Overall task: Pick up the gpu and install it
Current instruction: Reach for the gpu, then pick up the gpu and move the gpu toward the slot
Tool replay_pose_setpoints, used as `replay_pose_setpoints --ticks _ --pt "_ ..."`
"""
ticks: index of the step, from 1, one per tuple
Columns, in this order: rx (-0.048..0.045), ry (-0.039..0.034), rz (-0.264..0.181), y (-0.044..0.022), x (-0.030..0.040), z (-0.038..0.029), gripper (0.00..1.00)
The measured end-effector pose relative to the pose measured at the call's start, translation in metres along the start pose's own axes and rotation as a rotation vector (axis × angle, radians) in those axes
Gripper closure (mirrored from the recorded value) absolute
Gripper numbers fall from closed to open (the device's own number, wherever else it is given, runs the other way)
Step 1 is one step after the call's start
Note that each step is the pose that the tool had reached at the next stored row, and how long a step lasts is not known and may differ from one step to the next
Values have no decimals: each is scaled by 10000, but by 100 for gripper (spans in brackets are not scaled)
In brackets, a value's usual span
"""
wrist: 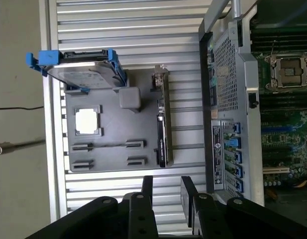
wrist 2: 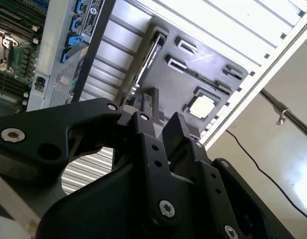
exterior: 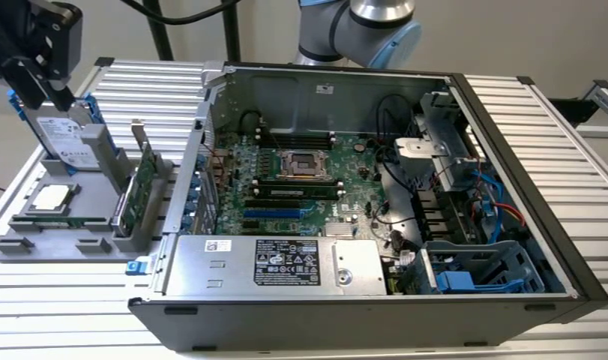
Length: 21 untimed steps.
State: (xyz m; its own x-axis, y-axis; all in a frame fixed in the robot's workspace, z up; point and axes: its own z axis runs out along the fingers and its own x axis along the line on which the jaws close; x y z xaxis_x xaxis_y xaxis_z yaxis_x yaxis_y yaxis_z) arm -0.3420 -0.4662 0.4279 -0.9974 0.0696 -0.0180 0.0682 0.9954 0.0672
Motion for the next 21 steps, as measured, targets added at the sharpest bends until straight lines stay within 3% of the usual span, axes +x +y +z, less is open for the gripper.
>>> replay_pose_setpoints --ticks 21 --pt "0 1 1 -7 1 106 100"
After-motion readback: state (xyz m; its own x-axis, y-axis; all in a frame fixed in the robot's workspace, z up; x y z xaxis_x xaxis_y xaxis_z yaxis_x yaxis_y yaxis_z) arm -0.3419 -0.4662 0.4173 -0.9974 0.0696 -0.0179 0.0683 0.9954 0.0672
